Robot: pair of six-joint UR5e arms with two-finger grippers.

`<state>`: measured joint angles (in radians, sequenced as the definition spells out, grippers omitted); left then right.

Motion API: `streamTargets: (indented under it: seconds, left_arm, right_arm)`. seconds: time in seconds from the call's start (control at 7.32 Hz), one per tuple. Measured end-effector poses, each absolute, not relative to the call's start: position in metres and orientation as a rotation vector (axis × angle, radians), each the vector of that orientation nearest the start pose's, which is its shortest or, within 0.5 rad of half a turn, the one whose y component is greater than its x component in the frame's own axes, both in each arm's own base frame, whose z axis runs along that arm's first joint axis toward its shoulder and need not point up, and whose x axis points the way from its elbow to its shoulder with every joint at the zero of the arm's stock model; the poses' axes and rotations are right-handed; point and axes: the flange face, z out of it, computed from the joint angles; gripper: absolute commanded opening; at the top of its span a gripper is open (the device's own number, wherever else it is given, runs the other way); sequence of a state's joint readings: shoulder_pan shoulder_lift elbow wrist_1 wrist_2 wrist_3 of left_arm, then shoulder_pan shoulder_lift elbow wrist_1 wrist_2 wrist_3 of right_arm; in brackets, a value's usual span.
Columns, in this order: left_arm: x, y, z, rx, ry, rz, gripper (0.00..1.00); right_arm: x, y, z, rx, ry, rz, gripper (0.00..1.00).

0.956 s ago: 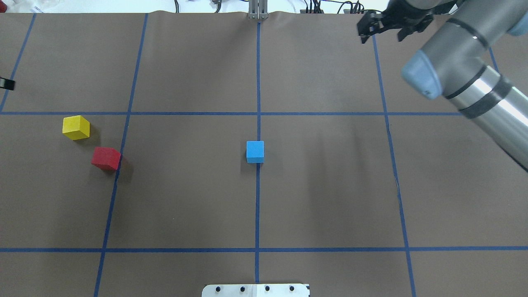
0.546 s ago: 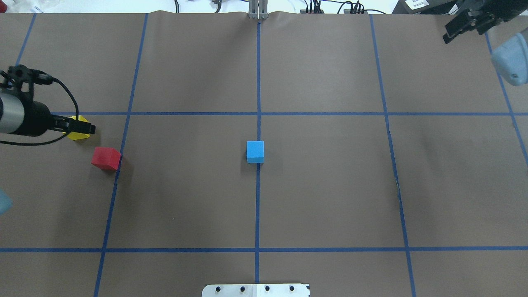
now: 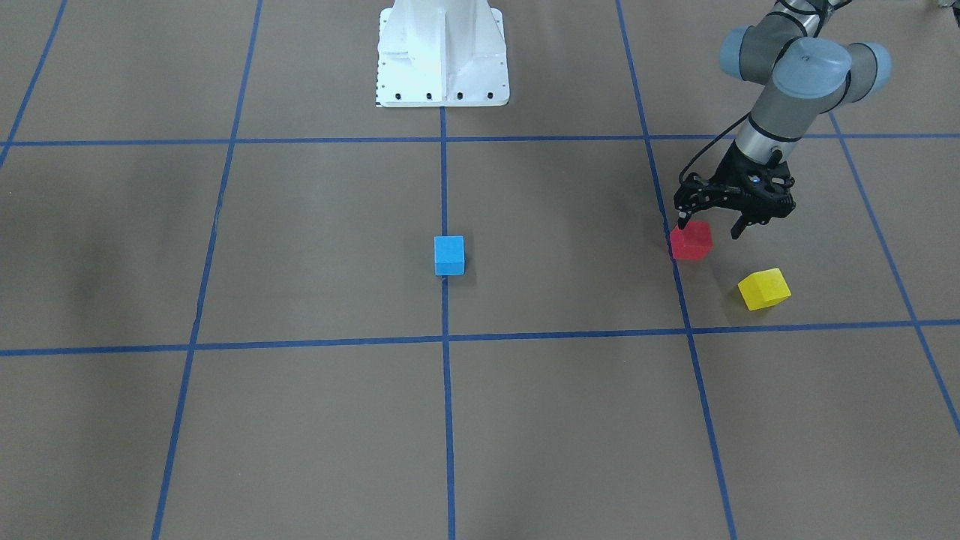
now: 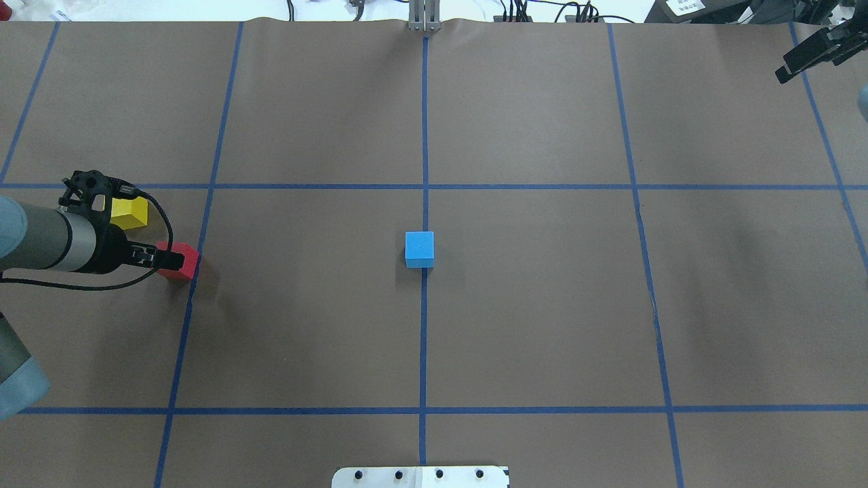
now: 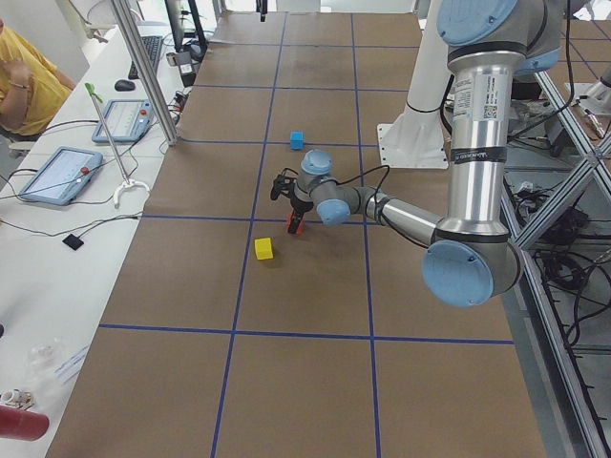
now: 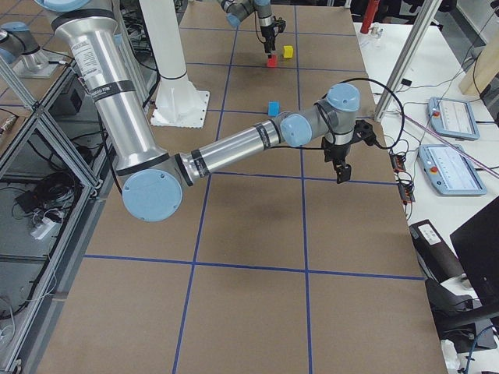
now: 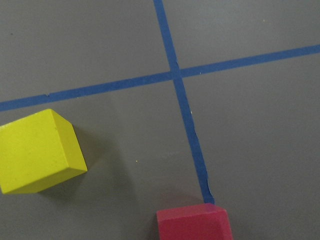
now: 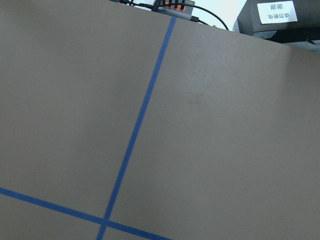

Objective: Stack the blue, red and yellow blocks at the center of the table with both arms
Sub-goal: 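Close the left gripper on the red cube and lift it, then carry the red cube with the left gripper onto the blue cube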

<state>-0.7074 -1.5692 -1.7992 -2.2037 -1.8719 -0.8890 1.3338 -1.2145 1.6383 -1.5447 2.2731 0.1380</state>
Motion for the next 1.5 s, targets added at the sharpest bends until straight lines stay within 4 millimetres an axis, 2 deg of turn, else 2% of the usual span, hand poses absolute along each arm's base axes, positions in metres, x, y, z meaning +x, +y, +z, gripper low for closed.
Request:
streamTargets:
  seconds: [0.14, 0.27, 0.41, 0.55, 0.96, 1.09, 1.23, 1.5]
  left_arm:
    - [0.332, -0.416, 0.488, 0.326, 0.832, 0.109, 0.99]
    - [0.339, -0.415, 0.488, 0.328, 0.828, 0.115, 0.81]
    - [0.345, -0.414, 0.488, 0.329, 0.821, 0.121, 0.28]
    - [0.349, -0.414, 0.488, 0.328, 0.814, 0.125, 0.0]
    - [0.351, -0.414, 0.481, 0.332, 0.814, 0.135, 0.0]
    - [0.351, -0.415, 0.464, 0.321, 0.811, 0.142, 0.0]
    - [0.355, -0.421, 0.428, 0.303, 0.798, 0.153, 0.0]
    - [0.379, -0.442, 0.327, 0.277, 0.775, 0.157, 0.0]
  right_arm:
    - [-0.08, -0.627, 0.425, 0.295, -0.76, -0.252, 1.0]
    - [-0.08, -0.627, 0.425, 0.296, -0.76, -0.252, 1.0]
    - [-0.08, -0.627, 0.425, 0.296, -0.76, -0.252, 1.0]
    - [-0.08, -0.627, 0.425, 0.296, -0.76, -0.252, 1.0]
    - [-0.08, -0.627, 0.426, 0.295, -0.758, -0.251, 1.0]
    - [-0.078, -0.626, 0.43, 0.289, -0.757, -0.246, 1.0]
    - [-0.072, -0.623, 0.44, 0.276, -0.756, -0.234, 1.0]
    - [-0.05, -0.608, 0.476, 0.238, -0.744, -0.21, 1.0]
